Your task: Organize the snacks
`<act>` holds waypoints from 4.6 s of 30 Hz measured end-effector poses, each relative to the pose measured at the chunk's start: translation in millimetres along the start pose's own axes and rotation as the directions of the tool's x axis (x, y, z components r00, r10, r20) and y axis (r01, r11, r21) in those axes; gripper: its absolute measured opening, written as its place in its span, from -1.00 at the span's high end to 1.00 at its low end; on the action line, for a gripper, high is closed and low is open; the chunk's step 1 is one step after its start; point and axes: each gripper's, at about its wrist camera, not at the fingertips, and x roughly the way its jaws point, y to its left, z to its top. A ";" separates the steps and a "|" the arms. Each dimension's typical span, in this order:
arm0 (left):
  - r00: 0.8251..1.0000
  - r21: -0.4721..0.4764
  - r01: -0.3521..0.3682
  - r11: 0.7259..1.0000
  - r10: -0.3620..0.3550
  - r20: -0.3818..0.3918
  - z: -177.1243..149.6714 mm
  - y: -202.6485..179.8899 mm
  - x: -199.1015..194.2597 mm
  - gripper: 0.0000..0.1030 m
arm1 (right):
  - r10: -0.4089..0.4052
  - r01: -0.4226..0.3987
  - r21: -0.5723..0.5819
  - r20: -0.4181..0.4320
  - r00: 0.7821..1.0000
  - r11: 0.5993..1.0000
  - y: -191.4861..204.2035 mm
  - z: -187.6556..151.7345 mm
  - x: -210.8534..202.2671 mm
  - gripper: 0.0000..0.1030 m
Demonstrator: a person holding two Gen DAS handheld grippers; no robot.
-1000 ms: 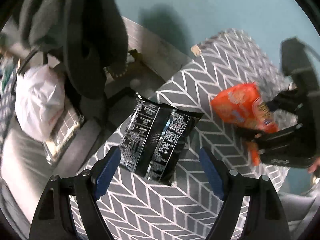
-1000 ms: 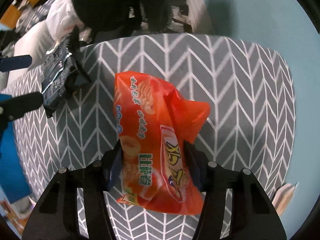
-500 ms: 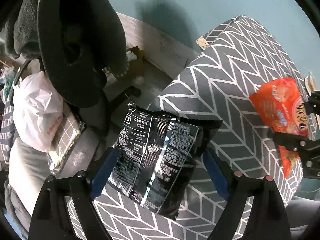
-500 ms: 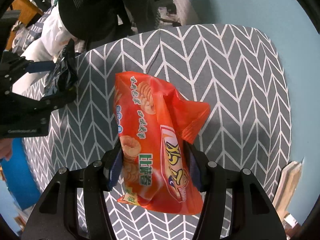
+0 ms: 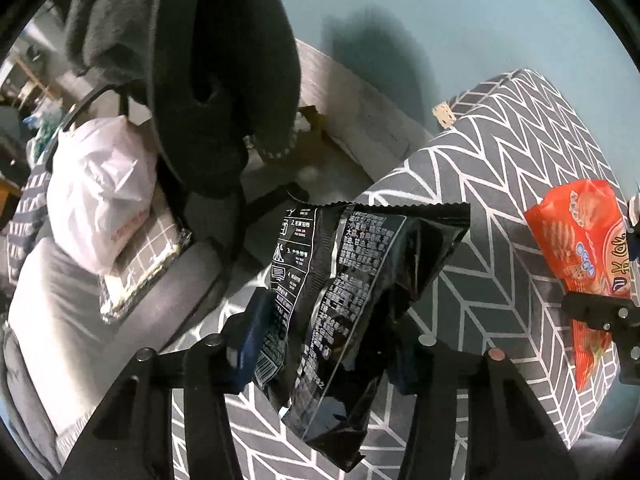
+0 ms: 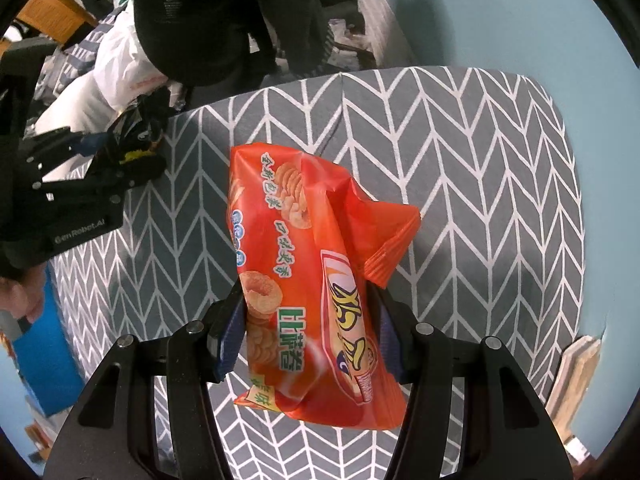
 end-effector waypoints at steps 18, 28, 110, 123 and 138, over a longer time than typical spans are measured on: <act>0.998 -0.254 0.053 0.966 -0.048 0.028 -79.1 0.3 -48.1 0.45 | 0.023 -0.021 -0.094 0.024 0.999 0.995 36.4 -6.7 -7.8 -0.10; 0.993 -0.411 0.118 0.904 -0.103 0.058 -118.2 17.2 -77.1 0.51 | 0.042 -0.037 -0.155 0.028 0.999 0.987 67.5 -17.6 -15.3 -0.09; 0.989 -0.855 0.007 0.519 0.120 0.081 -395.2 233.4 -235.0 0.43 | 0.155 -0.158 -0.665 -0.063 0.986 0.730 501.4 -70.1 -28.6 -0.17; 0.987 -0.878 0.029 0.477 0.125 0.101 -404.2 233.0 -255.6 -0.02 | 0.164 -0.126 -0.647 -0.002 0.986 0.752 497.6 -71.3 -54.0 -0.38; 0.976 -0.880 0.002 0.476 0.191 0.105 -399.9 208.4 -306.0 -0.47 | 0.237 -0.133 -0.624 0.085 0.968 0.770 471.8 -82.2 -120.7 -0.55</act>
